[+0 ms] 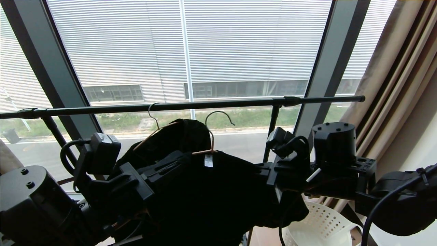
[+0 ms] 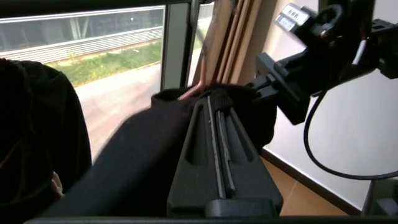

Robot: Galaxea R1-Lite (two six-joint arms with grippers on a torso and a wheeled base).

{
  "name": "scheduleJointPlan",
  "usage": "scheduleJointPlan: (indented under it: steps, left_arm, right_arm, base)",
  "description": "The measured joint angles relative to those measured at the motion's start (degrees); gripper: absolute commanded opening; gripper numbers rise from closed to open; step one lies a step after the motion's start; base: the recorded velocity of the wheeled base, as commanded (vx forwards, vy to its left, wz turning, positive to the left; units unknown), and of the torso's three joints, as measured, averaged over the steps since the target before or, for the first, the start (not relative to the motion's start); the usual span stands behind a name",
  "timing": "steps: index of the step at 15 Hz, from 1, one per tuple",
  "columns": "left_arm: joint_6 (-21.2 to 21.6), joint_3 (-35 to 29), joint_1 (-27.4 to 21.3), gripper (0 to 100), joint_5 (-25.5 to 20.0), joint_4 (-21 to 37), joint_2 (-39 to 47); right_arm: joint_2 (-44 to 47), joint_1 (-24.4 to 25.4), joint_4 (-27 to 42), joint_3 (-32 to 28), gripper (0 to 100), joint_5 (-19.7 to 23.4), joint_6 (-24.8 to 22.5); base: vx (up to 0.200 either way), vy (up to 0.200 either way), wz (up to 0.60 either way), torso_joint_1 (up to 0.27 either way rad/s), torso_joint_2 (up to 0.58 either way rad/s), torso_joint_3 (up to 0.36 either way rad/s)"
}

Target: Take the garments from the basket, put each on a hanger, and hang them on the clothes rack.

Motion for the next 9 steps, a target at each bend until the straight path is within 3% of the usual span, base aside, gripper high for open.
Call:
scheduleJointPlan:
  steps: [2, 6, 7, 9]
  left_arm:
    - [0.0, 0.0, 0.3, 0, 0.0, 0.0, 0.1]
    - [0.1, 0.3, 0.5, 0, 0.0, 0.0, 0.2]
    - [0.1, 0.5, 0.4, 100, -0.1, 0.0, 0.2]
    - [0.1, 0.6, 0.4, 100, -0.1, 0.1, 0.3]
  right_arm:
    - [-0.1, -0.1, -4.8, 1.7, 0, 3.0, 1.0]
    - [-0.1, -0.2, -6.0, 2.7, 0, 3.4, 1.2]
    - [-0.1, -0.2, -6.0, 2.7, 0, 3.4, 1.2]
    - [0.0, -0.2, -6.0, 2.7, 0, 3.3, 1.1]
  base:
    - [0.0, 0.0, 0.0, 0.0, 0.0, 0.0]
    - [0.0, 0.0, 0.0, 0.0, 0.0, 0.0]
    - [0.0, 0.0, 0.0, 0.0, 0.0, 0.0]
    - [0.0, 0.0, 0.0, 0.0, 0.0, 0.0]
